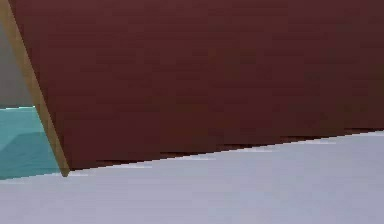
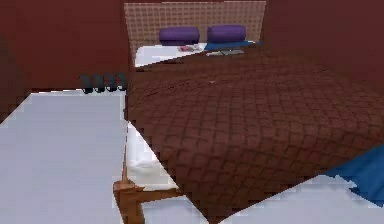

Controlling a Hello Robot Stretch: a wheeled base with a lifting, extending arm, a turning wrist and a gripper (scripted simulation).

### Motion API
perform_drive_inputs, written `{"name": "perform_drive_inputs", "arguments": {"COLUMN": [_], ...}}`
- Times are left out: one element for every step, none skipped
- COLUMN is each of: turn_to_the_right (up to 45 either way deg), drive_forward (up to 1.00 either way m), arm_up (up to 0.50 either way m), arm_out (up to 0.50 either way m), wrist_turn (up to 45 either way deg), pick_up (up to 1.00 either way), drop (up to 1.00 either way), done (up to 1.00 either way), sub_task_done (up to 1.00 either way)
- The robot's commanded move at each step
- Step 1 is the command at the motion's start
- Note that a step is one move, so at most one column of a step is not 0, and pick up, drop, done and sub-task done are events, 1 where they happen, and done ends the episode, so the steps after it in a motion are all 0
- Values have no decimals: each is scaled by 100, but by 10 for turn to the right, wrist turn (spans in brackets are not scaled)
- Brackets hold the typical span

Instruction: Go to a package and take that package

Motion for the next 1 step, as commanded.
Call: {"name": "perform_drive_inputs", "arguments": {"turn_to_the_right": [0], "drive_forward": [35], "arm_up": [0], "arm_out": [0], "wrist_turn": [0], "pick_up": [0], "drop": [0], "done": [0], "sub_task_done": [0]}}
